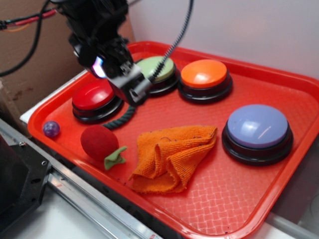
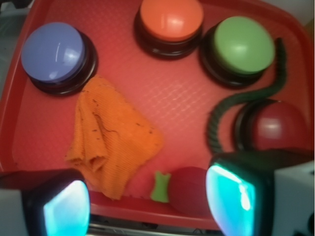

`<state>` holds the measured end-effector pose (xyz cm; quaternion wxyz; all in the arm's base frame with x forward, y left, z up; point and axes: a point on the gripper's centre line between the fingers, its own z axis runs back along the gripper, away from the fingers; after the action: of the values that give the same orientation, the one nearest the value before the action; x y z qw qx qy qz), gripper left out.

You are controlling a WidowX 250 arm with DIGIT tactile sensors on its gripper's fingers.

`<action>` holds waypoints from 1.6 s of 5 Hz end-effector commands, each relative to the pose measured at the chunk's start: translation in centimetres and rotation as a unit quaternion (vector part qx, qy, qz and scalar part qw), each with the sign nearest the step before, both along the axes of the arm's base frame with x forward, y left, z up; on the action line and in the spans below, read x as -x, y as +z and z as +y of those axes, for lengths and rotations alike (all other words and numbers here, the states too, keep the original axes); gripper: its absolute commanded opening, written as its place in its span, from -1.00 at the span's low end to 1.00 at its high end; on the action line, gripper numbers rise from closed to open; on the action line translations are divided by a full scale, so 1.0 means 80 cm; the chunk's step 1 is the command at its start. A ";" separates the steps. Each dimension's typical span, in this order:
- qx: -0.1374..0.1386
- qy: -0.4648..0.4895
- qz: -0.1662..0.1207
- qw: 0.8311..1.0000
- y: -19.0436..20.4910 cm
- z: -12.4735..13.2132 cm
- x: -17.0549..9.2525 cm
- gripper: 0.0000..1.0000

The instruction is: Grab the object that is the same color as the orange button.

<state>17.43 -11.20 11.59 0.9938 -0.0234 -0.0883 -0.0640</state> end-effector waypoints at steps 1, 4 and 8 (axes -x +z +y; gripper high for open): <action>-0.017 -0.049 0.027 0.998 -0.054 -0.061 -0.010 1.00; -0.030 -0.038 0.068 0.997 -0.102 -0.079 0.004 1.00; -0.023 0.052 0.083 0.995 -0.117 -0.059 0.000 -1.00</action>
<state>17.14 -15.61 1.44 0.9998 0.0088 0.0076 -0.0170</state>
